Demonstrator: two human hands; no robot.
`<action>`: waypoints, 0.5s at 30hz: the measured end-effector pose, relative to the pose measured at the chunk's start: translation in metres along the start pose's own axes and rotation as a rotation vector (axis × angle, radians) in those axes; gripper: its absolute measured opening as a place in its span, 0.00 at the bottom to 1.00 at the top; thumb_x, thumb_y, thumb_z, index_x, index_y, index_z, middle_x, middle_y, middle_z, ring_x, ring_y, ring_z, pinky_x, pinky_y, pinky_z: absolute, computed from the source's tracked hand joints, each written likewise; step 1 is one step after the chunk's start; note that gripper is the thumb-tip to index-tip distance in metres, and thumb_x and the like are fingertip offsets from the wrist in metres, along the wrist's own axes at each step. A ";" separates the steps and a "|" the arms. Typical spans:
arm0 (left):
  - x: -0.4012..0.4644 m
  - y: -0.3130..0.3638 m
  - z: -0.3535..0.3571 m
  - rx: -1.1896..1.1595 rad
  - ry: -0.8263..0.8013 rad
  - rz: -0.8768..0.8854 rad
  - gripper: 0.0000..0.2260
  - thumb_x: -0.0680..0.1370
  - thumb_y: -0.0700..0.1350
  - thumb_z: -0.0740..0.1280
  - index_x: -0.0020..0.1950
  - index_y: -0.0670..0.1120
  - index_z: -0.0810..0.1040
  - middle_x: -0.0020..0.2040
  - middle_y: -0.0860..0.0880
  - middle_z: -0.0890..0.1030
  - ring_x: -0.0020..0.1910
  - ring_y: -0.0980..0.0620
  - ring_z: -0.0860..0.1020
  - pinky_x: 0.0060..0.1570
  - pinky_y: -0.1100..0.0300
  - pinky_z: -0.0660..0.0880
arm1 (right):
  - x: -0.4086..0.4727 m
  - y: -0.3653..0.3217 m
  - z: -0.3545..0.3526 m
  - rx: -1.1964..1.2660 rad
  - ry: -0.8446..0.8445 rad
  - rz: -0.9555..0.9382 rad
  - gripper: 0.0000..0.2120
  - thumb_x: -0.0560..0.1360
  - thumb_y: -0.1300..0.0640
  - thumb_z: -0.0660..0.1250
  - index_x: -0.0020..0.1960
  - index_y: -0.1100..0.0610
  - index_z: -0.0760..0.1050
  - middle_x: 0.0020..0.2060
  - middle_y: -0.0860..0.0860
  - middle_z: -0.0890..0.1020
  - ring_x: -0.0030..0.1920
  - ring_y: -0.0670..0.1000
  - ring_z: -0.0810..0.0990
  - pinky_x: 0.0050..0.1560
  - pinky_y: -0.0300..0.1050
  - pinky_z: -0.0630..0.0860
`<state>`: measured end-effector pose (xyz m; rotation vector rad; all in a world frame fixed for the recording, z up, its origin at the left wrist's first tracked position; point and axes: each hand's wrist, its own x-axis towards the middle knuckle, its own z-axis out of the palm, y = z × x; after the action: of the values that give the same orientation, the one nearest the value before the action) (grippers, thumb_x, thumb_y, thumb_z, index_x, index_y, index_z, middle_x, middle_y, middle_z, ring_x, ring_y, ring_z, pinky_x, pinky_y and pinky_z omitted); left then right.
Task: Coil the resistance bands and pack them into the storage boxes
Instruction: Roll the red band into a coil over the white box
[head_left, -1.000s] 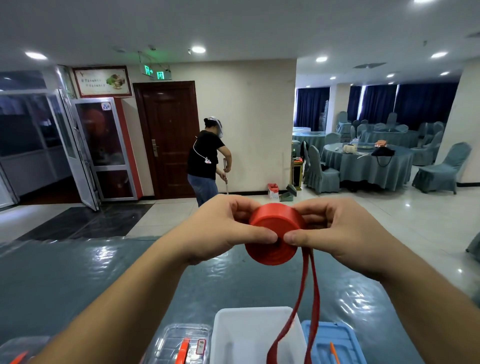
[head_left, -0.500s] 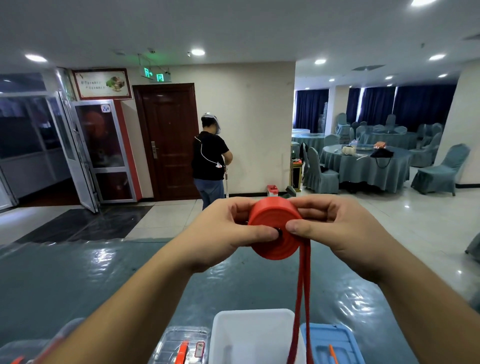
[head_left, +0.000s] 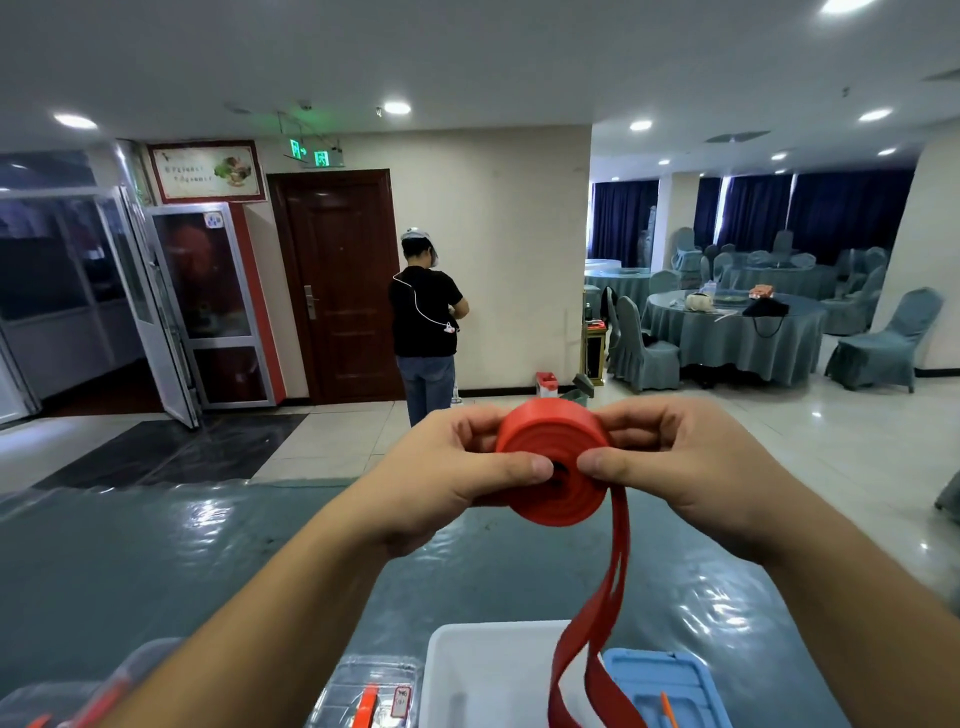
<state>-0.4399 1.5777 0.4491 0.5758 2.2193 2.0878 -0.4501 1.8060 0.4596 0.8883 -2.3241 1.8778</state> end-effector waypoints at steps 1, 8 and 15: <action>0.000 -0.001 -0.001 0.015 -0.006 0.001 0.13 0.68 0.40 0.77 0.52 0.49 0.87 0.49 0.43 0.87 0.48 0.48 0.86 0.48 0.57 0.82 | 0.000 -0.001 -0.001 -0.028 -0.015 -0.001 0.16 0.67 0.56 0.77 0.55 0.56 0.85 0.47 0.52 0.89 0.50 0.51 0.88 0.55 0.42 0.83; 0.004 0.012 -0.006 0.166 -0.017 0.011 0.15 0.66 0.43 0.79 0.52 0.42 0.85 0.48 0.40 0.88 0.47 0.45 0.86 0.50 0.55 0.83 | 0.002 -0.004 -0.002 -0.158 -0.071 0.013 0.14 0.69 0.58 0.79 0.54 0.53 0.85 0.46 0.49 0.89 0.49 0.49 0.88 0.53 0.43 0.84; 0.003 0.001 -0.002 0.070 0.032 -0.005 0.12 0.70 0.41 0.79 0.52 0.45 0.86 0.49 0.41 0.87 0.47 0.46 0.86 0.49 0.55 0.82 | 0.001 0.003 -0.002 -0.047 -0.052 0.006 0.17 0.68 0.60 0.78 0.57 0.56 0.85 0.48 0.52 0.89 0.51 0.52 0.88 0.54 0.43 0.83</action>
<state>-0.4430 1.5766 0.4506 0.5447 2.3166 2.0385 -0.4531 1.8077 0.4576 0.9369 -2.3925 1.8150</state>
